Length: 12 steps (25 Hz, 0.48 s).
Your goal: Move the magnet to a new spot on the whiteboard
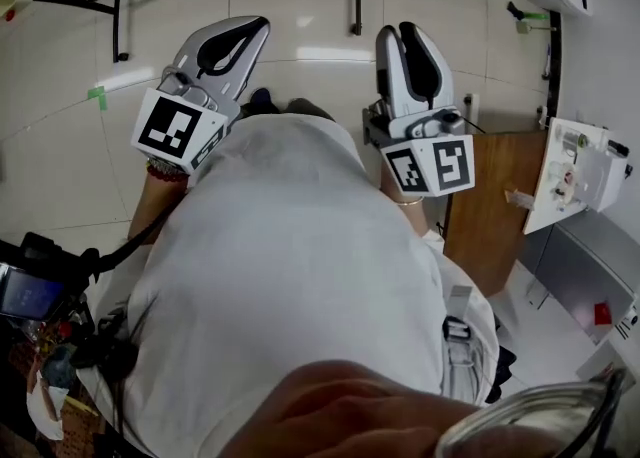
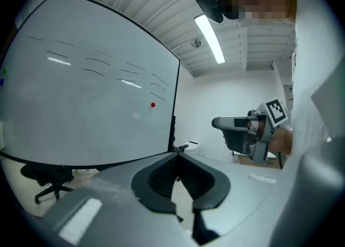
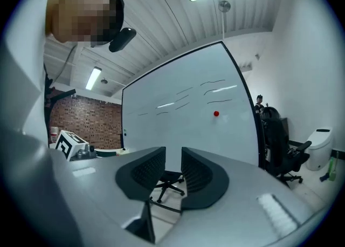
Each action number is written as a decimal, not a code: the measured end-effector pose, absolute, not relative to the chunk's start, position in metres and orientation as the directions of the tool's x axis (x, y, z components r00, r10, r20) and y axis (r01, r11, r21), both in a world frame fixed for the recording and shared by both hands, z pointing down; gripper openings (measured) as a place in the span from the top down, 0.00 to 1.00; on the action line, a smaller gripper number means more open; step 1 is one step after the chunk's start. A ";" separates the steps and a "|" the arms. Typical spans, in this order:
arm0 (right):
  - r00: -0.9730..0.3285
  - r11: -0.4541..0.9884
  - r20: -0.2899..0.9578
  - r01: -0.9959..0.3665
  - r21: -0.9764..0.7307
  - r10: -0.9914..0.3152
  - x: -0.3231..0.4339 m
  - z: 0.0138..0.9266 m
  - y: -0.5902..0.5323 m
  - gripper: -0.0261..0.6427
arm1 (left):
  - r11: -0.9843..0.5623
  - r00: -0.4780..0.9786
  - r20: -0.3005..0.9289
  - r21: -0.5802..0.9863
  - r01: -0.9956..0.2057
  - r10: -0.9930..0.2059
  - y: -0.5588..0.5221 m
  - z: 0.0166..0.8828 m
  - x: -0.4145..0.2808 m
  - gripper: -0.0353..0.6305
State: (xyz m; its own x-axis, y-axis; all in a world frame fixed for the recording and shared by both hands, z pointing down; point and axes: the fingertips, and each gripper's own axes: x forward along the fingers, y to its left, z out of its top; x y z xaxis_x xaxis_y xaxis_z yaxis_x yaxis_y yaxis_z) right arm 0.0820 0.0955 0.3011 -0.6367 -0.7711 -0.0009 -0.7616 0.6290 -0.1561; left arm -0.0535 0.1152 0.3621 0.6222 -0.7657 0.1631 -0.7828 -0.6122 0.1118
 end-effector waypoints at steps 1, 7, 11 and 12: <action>-0.650 0.642 -0.004 -0.750 -0.162 -0.760 0.077 0.303 0.096 0.82 | -0.605 0.616 0.168 0.118 -0.788 -0.770 0.116 0.364 -0.056 0.94; -0.666 0.660 0.005 -0.741 -0.120 -0.746 0.074 0.307 0.098 0.82 | -0.609 0.623 0.178 0.131 -0.783 -0.762 0.122 0.369 -0.052 0.94; -0.663 0.661 0.047 -0.749 -0.055 -0.747 0.077 0.307 0.096 0.83 | -0.616 0.627 0.156 0.118 -0.779 -0.763 0.114 0.356 -0.044 0.94; -0.659 0.658 0.052 -0.752 -0.042 -0.750 0.080 0.305 0.093 0.84 | -0.622 0.632 0.151 0.114 -0.775 -0.760 0.111 0.352 -0.039 0.94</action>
